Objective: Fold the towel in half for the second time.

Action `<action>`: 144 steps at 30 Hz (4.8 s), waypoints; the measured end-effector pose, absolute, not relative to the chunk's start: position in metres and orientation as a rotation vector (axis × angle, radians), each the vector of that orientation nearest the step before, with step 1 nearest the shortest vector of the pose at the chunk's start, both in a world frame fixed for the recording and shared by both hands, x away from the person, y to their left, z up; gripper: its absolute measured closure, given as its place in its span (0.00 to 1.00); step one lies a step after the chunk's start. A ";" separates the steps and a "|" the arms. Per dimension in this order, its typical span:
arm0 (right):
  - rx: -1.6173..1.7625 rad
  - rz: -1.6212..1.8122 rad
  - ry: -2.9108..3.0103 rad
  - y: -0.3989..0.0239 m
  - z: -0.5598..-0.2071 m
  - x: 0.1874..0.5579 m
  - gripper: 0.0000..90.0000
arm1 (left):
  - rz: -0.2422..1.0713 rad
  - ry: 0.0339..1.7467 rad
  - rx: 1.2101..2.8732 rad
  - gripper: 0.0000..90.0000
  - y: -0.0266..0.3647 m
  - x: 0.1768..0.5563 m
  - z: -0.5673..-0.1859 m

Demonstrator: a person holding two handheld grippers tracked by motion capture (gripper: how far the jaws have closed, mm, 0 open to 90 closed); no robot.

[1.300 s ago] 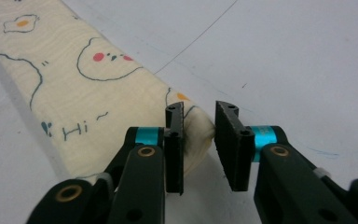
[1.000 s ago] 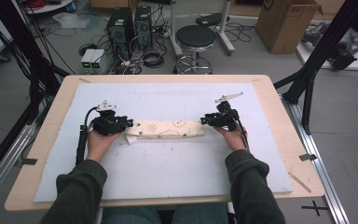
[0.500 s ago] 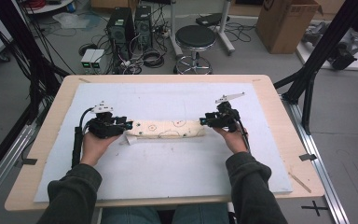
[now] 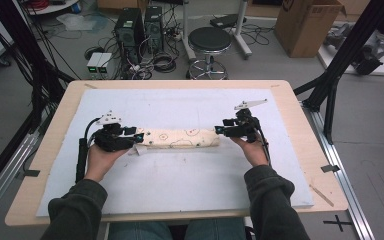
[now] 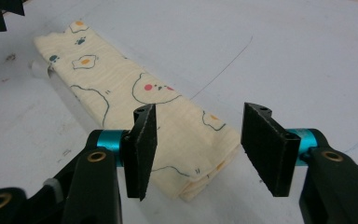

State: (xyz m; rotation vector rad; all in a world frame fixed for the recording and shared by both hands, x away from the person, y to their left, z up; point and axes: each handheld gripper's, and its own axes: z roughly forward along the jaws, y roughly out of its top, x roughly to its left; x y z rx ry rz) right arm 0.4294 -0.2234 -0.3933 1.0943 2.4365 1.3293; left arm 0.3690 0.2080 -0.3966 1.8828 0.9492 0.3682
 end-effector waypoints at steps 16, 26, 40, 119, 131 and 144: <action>1.091 1.347 2.428 -0.223 -0.392 0.422 0.42 | 0.370 0.928 1.884 0.56 0.205 0.359 -0.392; 1.102 1.363 2.419 -0.223 -0.392 0.418 0.35 | 0.369 0.917 1.887 0.51 0.205 0.356 -0.390; 1.065 1.349 2.424 -0.222 -0.385 0.406 0.25 | 0.359 0.870 1.913 0.43 0.203 0.346 -0.386; 1.001 1.378 2.395 -0.255 -0.407 0.335 0.14 | 0.397 0.863 1.926 0.29 0.230 0.279 -0.408; 1.005 1.371 2.387 -0.268 -0.412 0.321 0.14 | 0.420 0.867 1.929 0.29 0.238 0.266 -0.410; 1.014 1.359 2.362 -0.281 -0.413 0.306 0.14 | 0.444 0.882 1.953 0.29 0.242 0.255 -0.415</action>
